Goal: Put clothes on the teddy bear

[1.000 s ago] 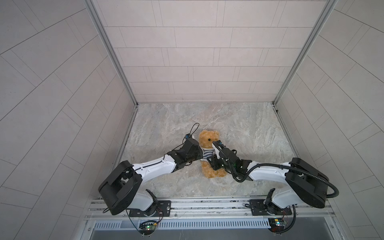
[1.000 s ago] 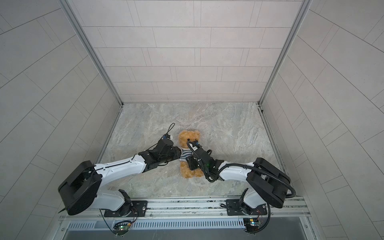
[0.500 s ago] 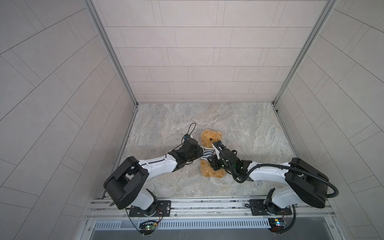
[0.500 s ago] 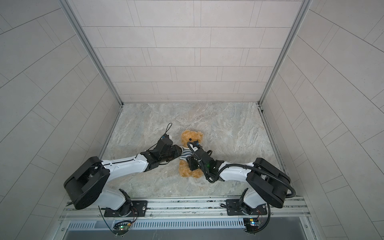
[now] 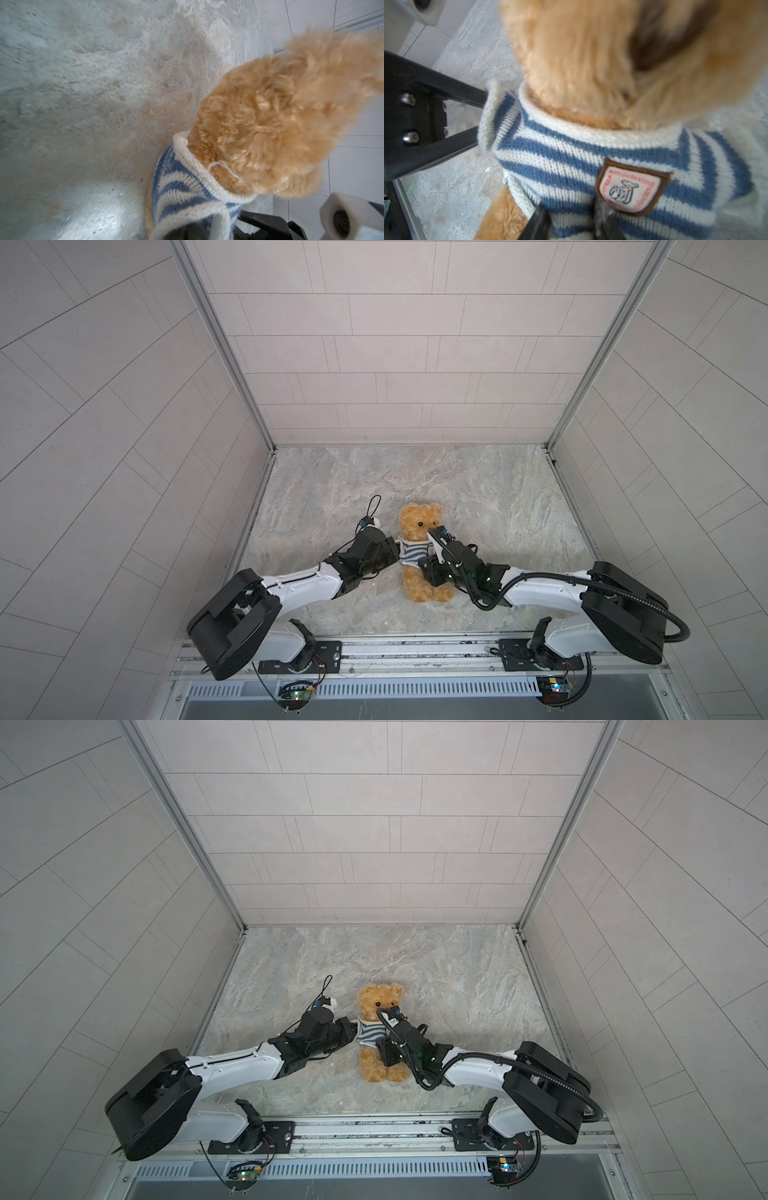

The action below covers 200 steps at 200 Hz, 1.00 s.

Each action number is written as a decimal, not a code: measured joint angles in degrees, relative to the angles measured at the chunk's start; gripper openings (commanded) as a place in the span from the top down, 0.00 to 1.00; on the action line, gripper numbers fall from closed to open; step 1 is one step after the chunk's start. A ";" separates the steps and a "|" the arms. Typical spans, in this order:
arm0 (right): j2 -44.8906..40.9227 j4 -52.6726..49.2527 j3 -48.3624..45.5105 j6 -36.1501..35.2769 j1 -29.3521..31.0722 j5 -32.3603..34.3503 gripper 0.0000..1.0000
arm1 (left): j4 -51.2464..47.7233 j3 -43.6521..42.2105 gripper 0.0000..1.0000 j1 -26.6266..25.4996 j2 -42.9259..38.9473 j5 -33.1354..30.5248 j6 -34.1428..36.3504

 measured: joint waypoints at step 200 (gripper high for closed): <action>-8.41 -16.22 6.40 0.68 14.10 6.84 0.27 | 2.21 -13.55 1.00 -4.70 -13.20 -0.11 -8.37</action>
